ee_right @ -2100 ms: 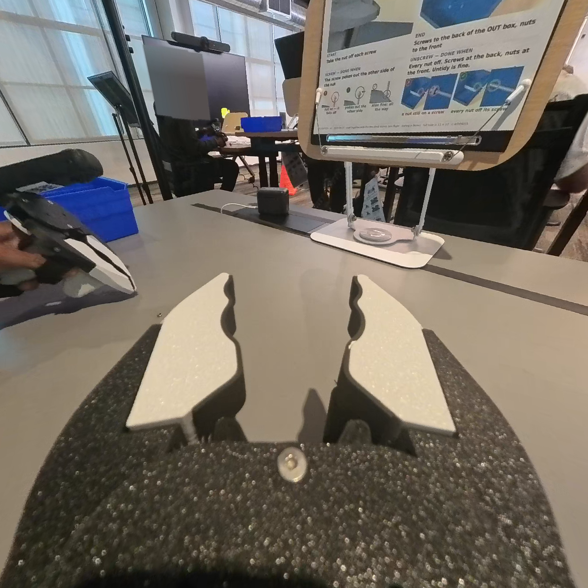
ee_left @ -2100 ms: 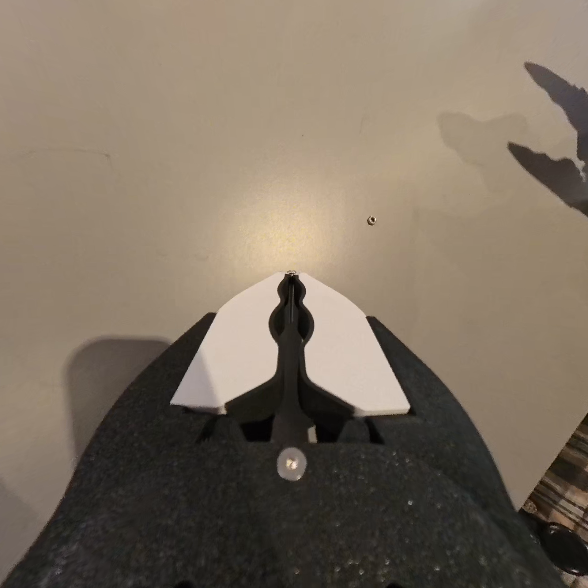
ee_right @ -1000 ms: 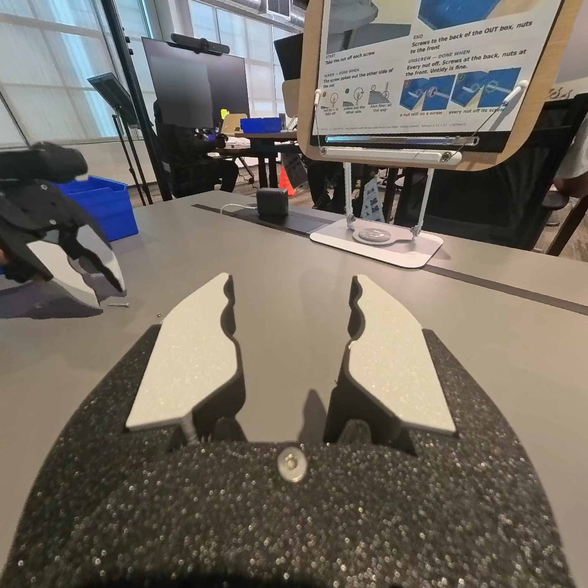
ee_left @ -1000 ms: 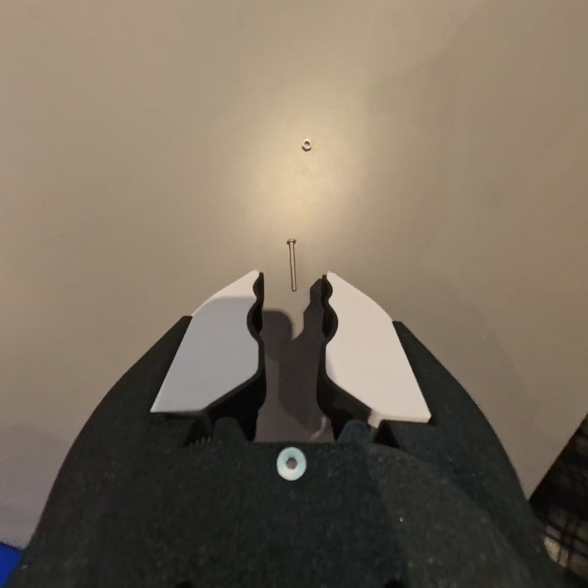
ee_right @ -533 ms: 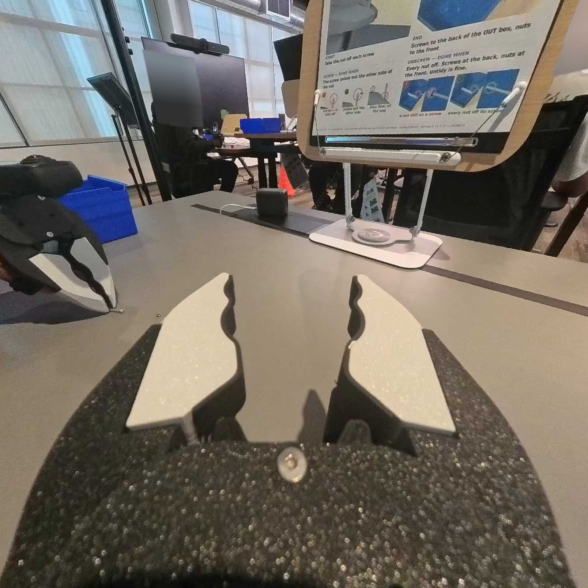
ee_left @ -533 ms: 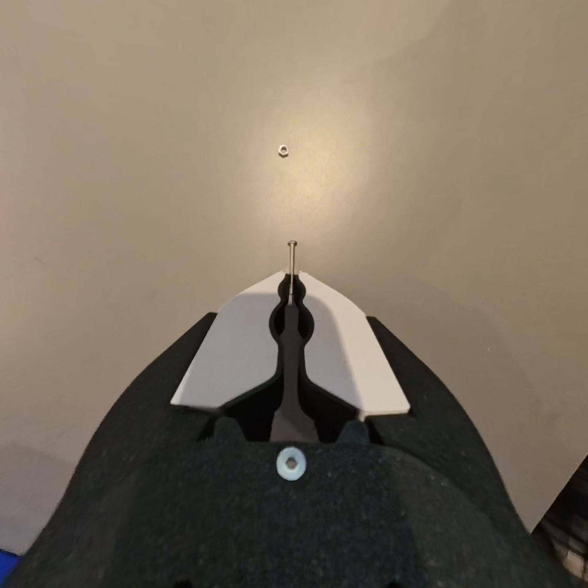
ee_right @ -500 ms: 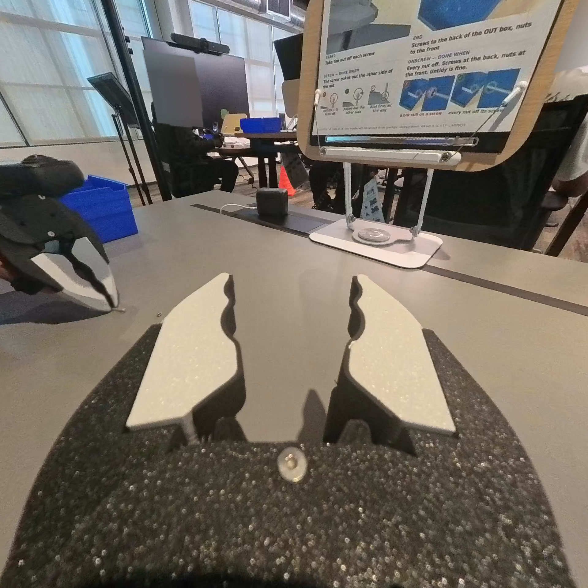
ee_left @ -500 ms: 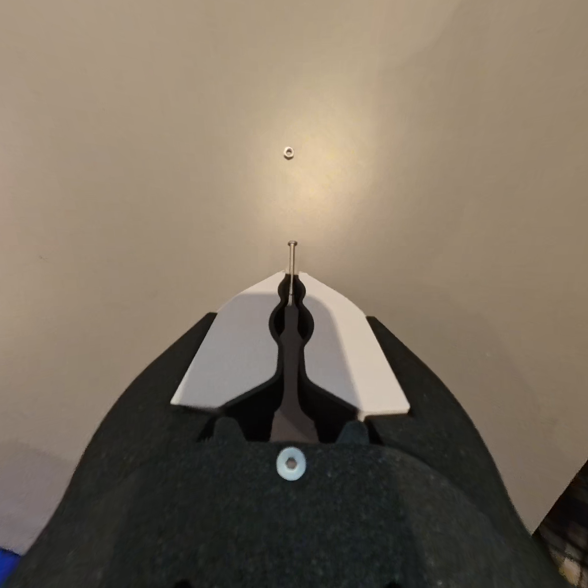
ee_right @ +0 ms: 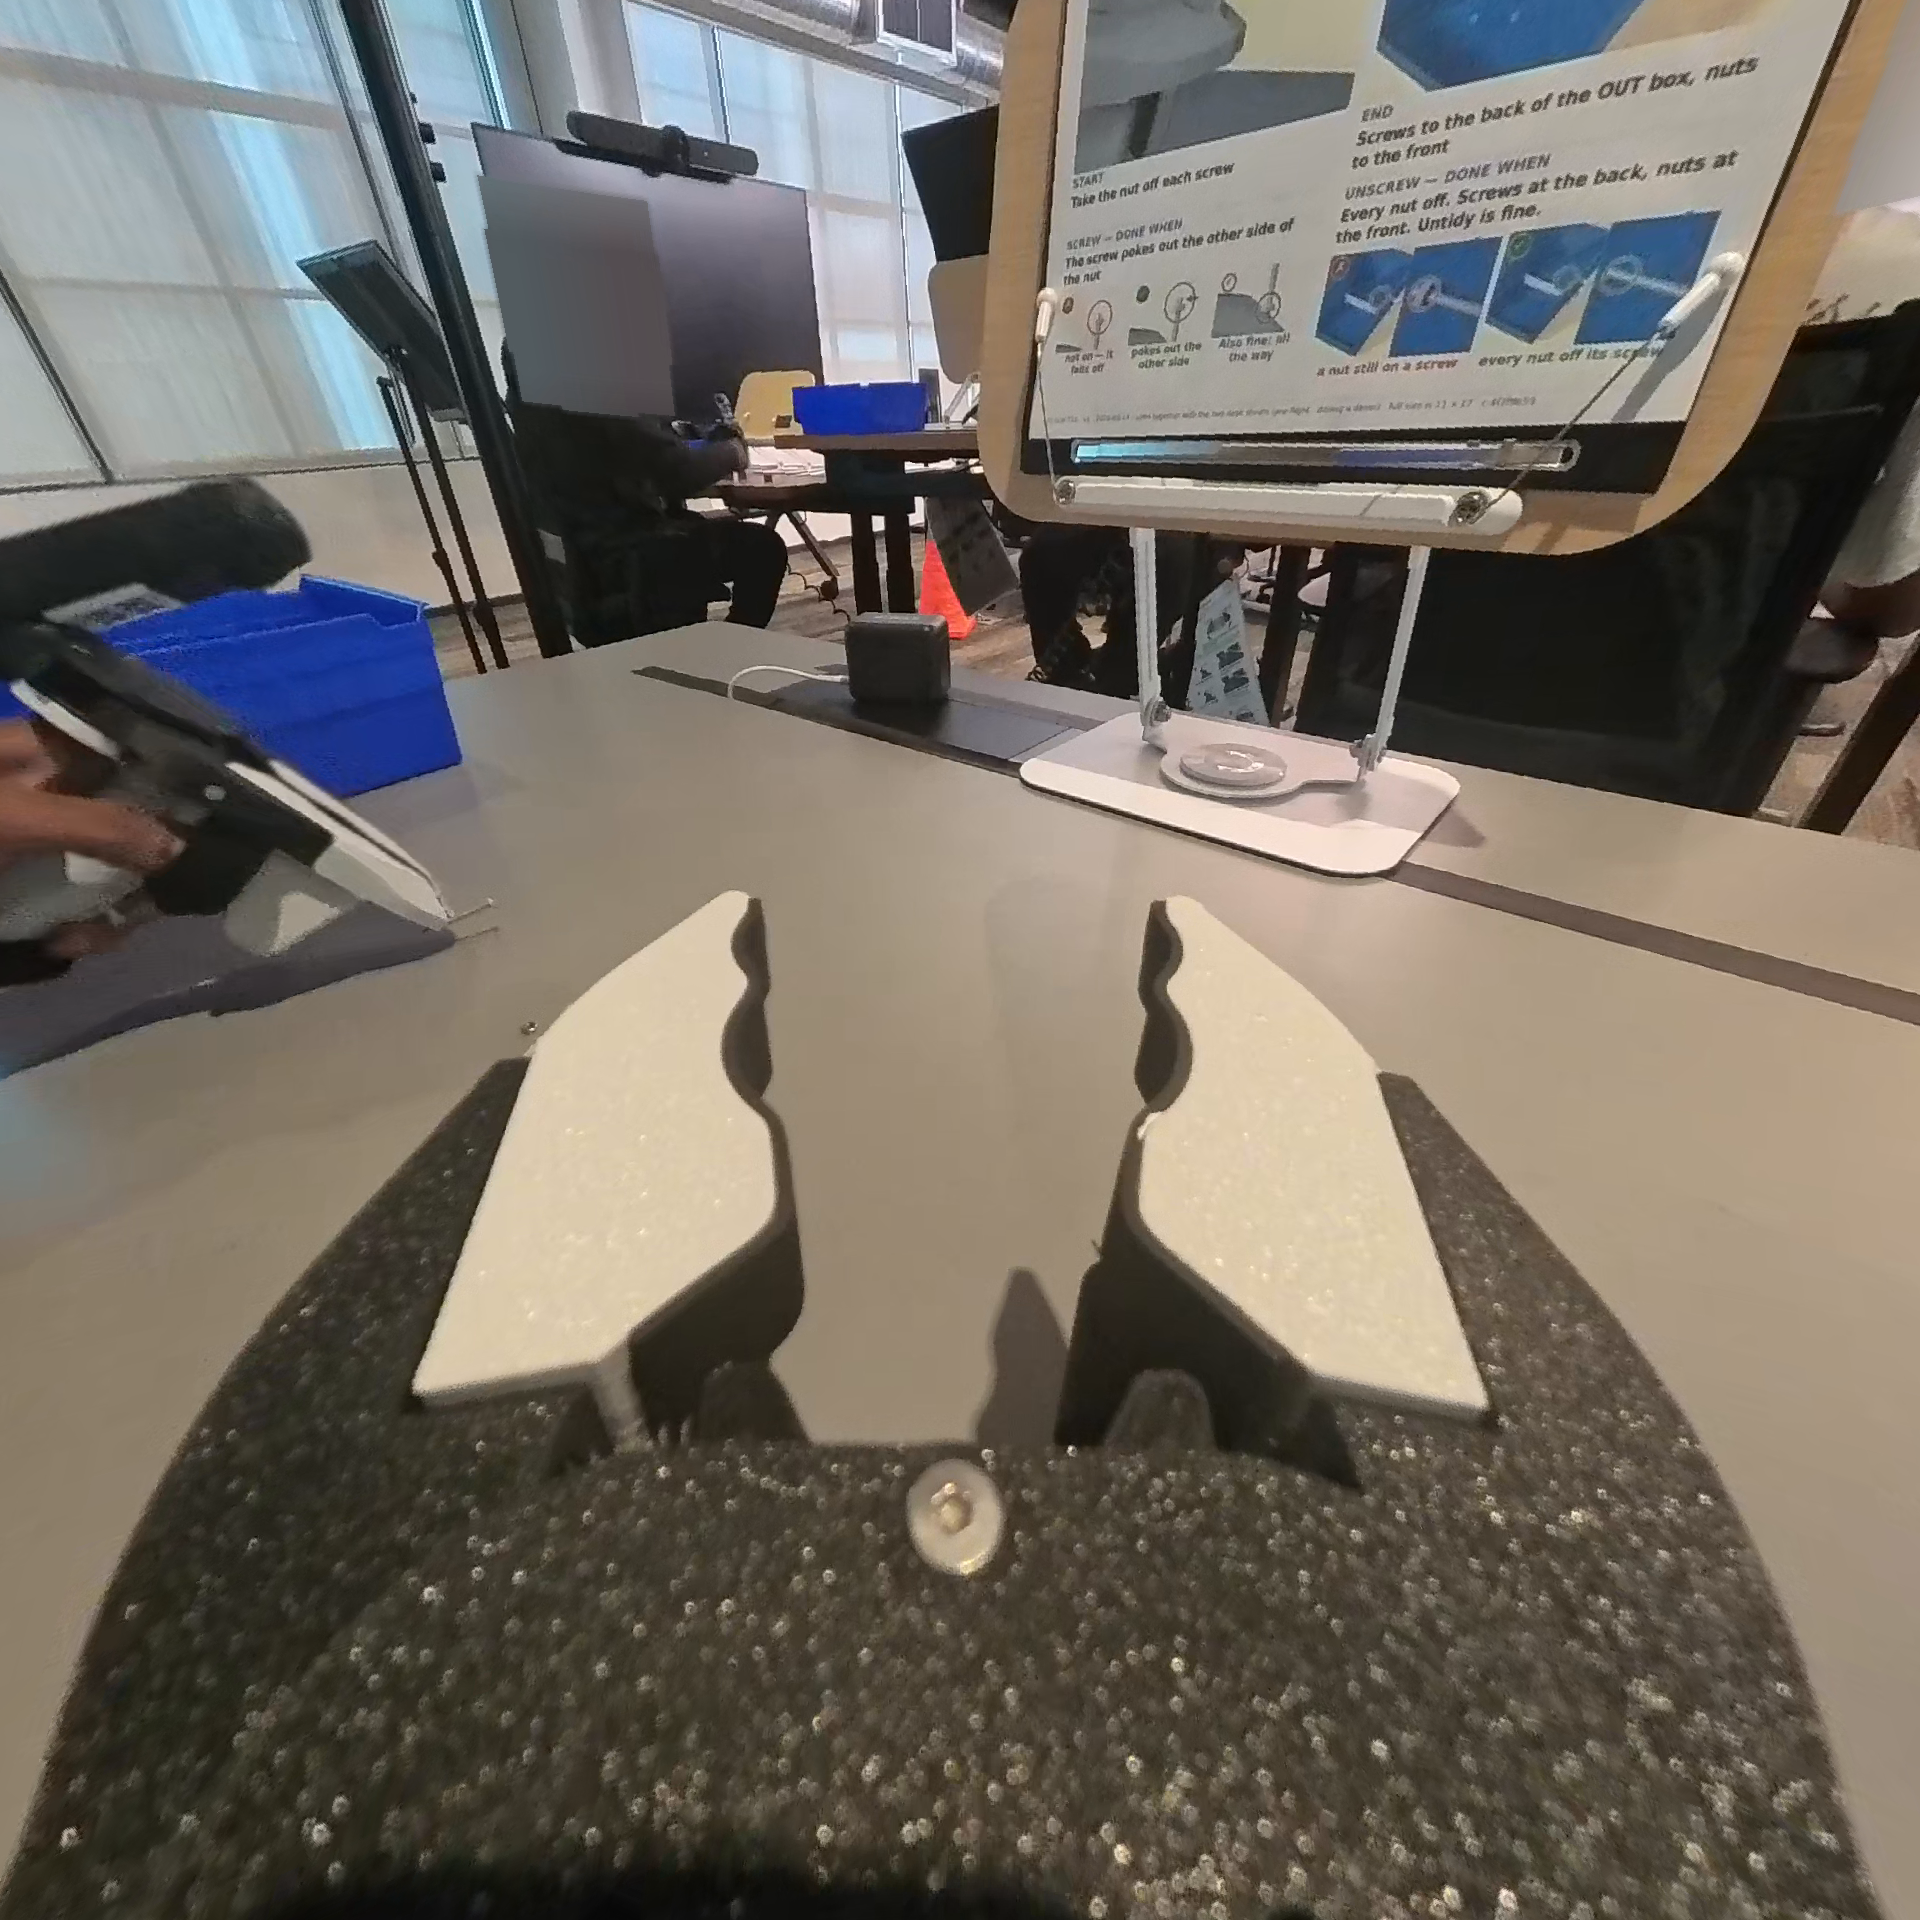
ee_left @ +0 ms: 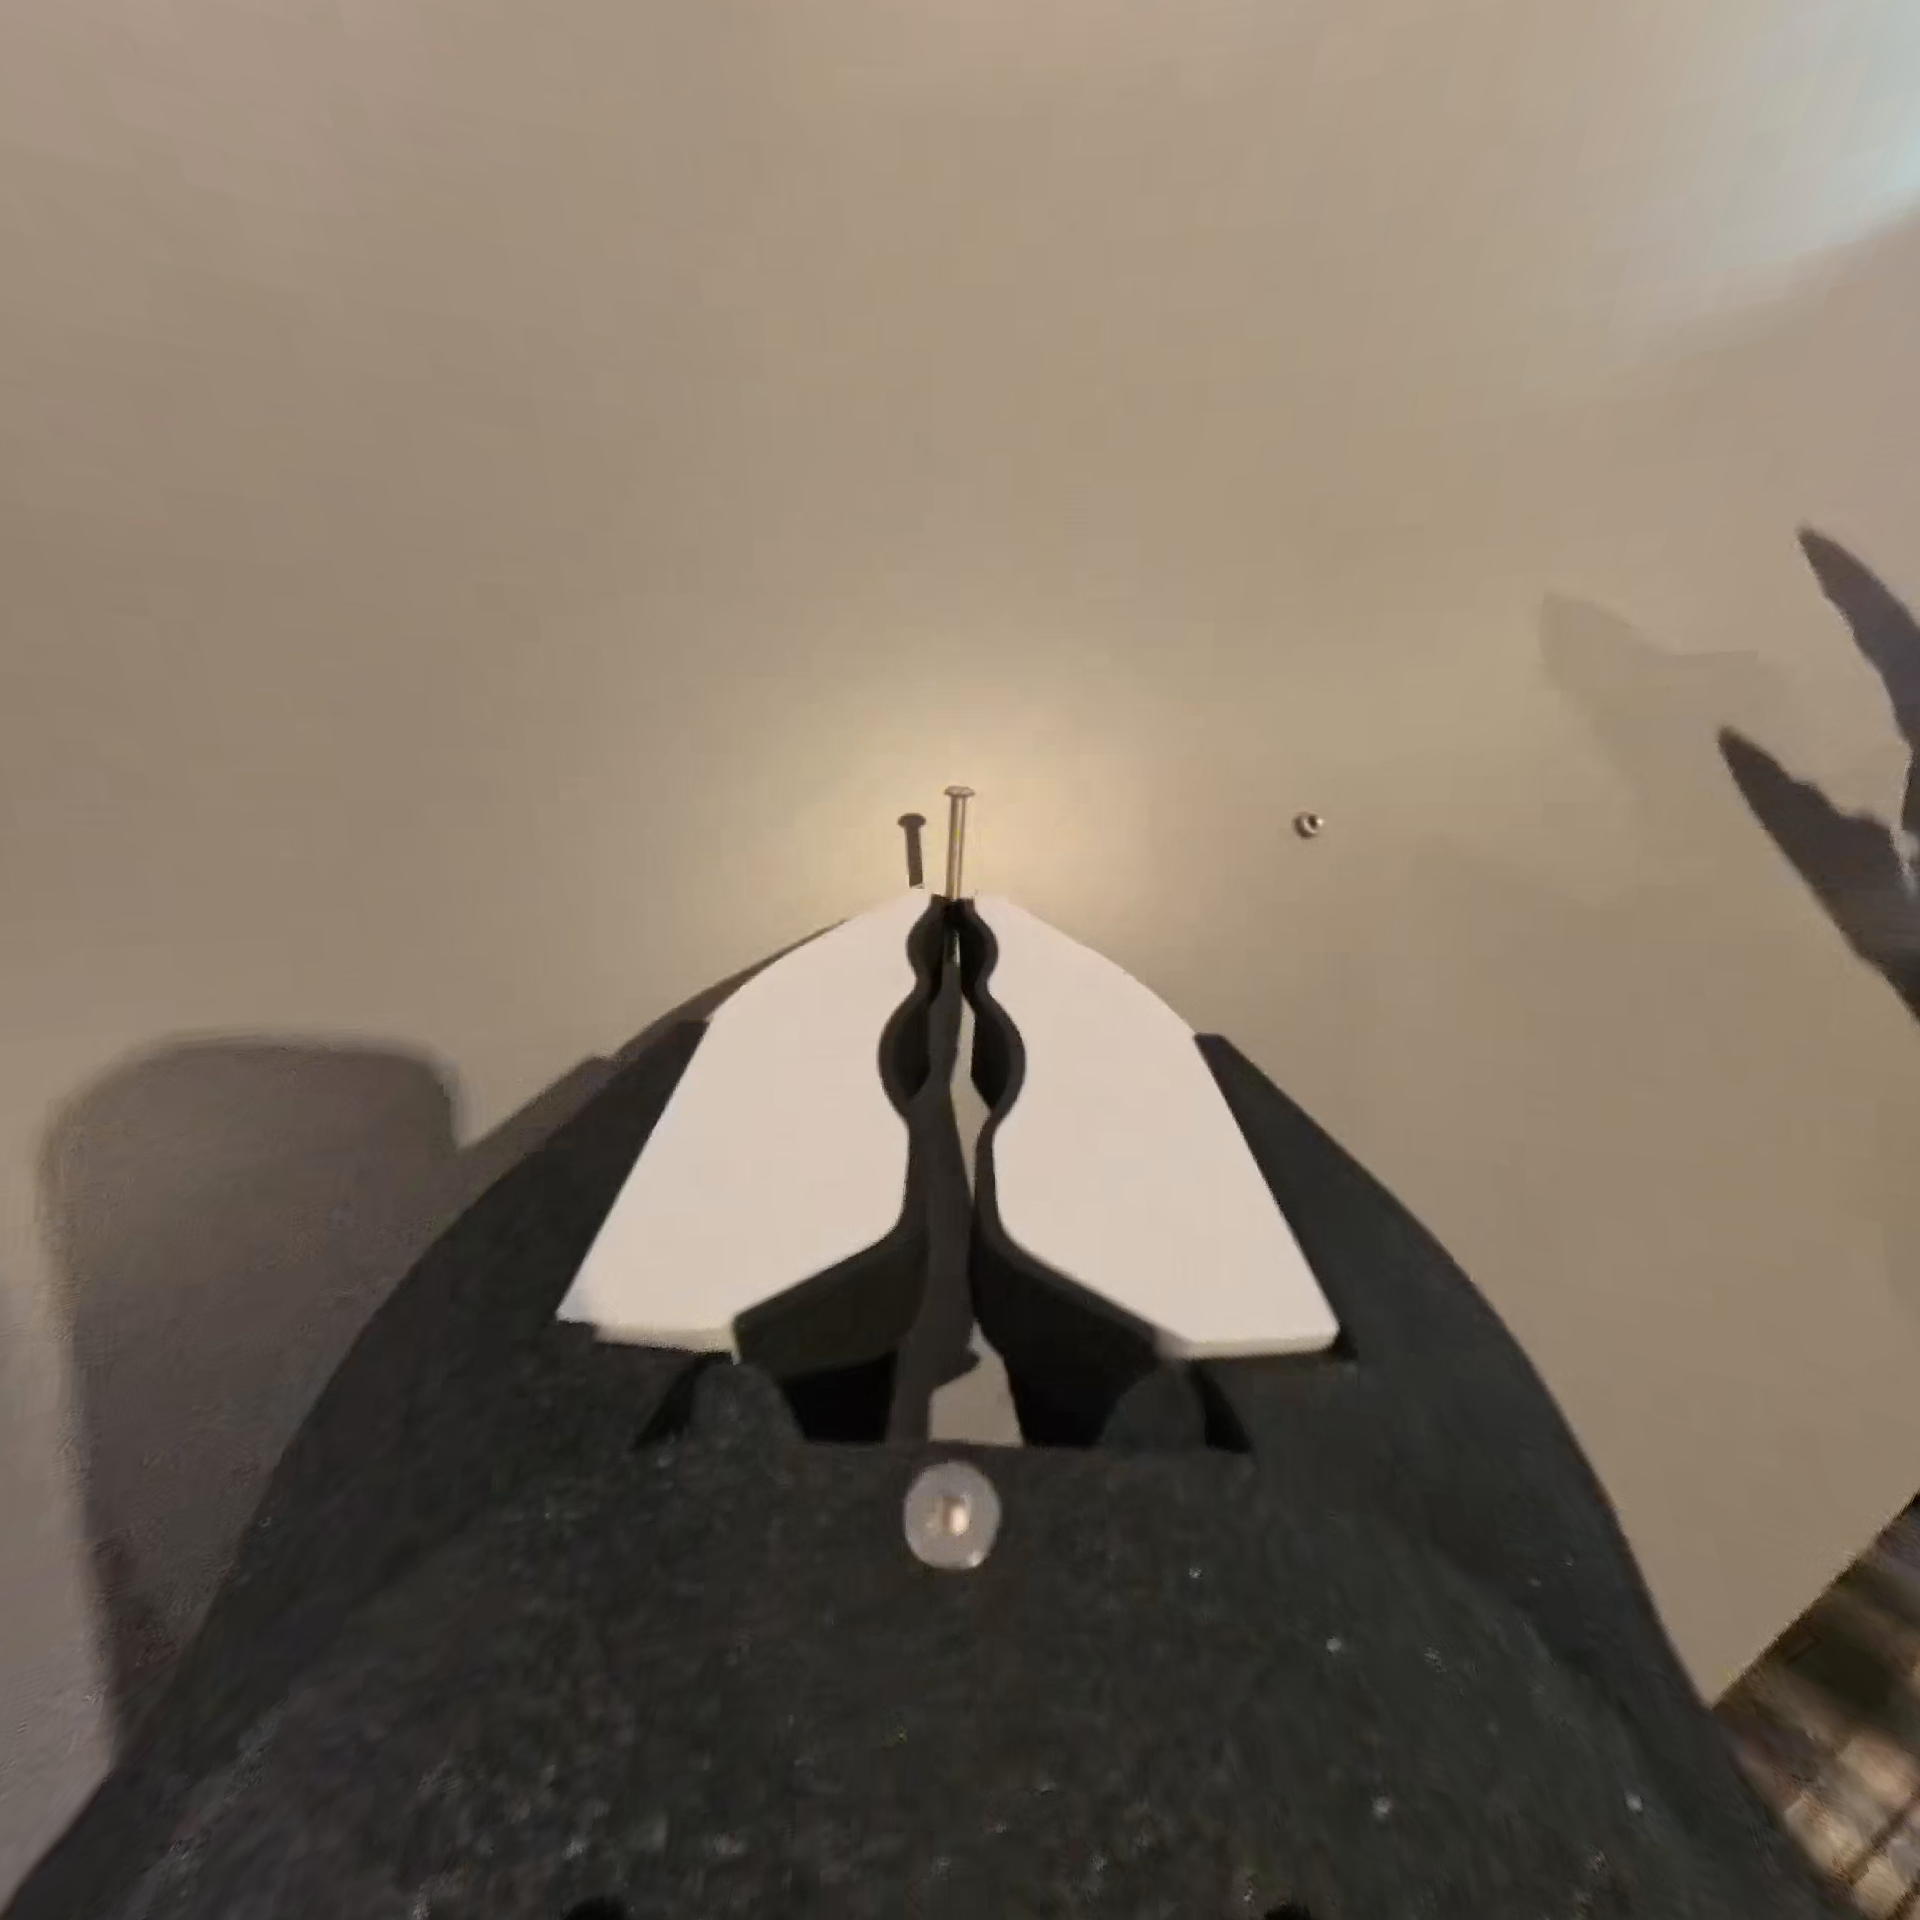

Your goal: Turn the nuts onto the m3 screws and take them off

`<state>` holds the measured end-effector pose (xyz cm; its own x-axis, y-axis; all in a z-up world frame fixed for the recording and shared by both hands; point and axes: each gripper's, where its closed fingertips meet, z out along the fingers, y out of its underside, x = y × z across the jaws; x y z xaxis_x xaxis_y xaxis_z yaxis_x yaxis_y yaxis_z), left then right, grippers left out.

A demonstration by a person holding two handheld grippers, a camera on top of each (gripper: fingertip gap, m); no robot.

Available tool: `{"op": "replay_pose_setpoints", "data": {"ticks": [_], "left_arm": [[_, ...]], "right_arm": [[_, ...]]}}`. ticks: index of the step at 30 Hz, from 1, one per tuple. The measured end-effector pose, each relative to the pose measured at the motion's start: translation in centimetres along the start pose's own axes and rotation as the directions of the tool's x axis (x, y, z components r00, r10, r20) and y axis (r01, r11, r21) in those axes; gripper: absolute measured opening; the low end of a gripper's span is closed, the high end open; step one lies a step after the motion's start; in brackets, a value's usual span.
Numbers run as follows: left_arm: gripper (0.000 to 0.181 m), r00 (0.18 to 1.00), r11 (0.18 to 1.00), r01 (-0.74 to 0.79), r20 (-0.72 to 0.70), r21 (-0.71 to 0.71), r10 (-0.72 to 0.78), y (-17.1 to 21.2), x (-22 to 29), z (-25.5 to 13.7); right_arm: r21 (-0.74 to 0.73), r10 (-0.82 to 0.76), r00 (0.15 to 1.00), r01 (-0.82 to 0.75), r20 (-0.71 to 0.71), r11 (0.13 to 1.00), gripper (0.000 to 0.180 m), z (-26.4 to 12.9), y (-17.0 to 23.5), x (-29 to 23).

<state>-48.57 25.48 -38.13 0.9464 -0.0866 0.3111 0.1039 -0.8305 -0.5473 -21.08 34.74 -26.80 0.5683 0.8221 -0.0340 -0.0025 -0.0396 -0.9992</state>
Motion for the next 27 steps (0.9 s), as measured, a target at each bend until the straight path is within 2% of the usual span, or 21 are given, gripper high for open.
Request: {"op": "replay_pose_setpoints", "data": {"ticks": [5,14,17,22,24,27], "left_arm": [[0.002,0.971,0.972,0.229,0.063,0.046,-0.231,1.2,-1.2,-0.4],[0.002,0.942,0.938,0.335,-0.001,0.088,-0.336,1.2,-0.8,-0.2],[0.007,0.94,0.936,0.34,-0.017,0.092,-0.34,1.1,-0.6,-0.2],[0.026,0.953,0.949,0.303,-0.019,0.09,-0.302,0.8,-0.4,-0.5],[0.035,0.969,0.966,0.249,-0.022,0.07,-0.248,0.7,-0.5,-0.8],[0.033,0.994,0.994,0.095,-0.056,0.05,-0.092,-0.5,-0.5,-2.1]], "right_arm": [[0.0,0.006,1.0,-0.006,0.005,1.0,0.069,0.1,0.0,-0.1],[0.002,0.01,1.0,-0.01,0.007,1.0,0.069,0.2,-0.1,-0.1],[0.001,0.01,1.0,-0.01,0.009,1.0,0.069,0.2,0.0,-0.2],[0.001,0.009,1.0,-0.009,0.012,1.0,0.069,0.2,-0.1,-0.3],[0.002,0.007,1.0,-0.007,0.01,1.0,0.069,0.2,-0.1,-0.2],[0.006,0.009,1.0,-0.009,0.009,1.0,0.069,0.1,-0.1,-0.1]]}}
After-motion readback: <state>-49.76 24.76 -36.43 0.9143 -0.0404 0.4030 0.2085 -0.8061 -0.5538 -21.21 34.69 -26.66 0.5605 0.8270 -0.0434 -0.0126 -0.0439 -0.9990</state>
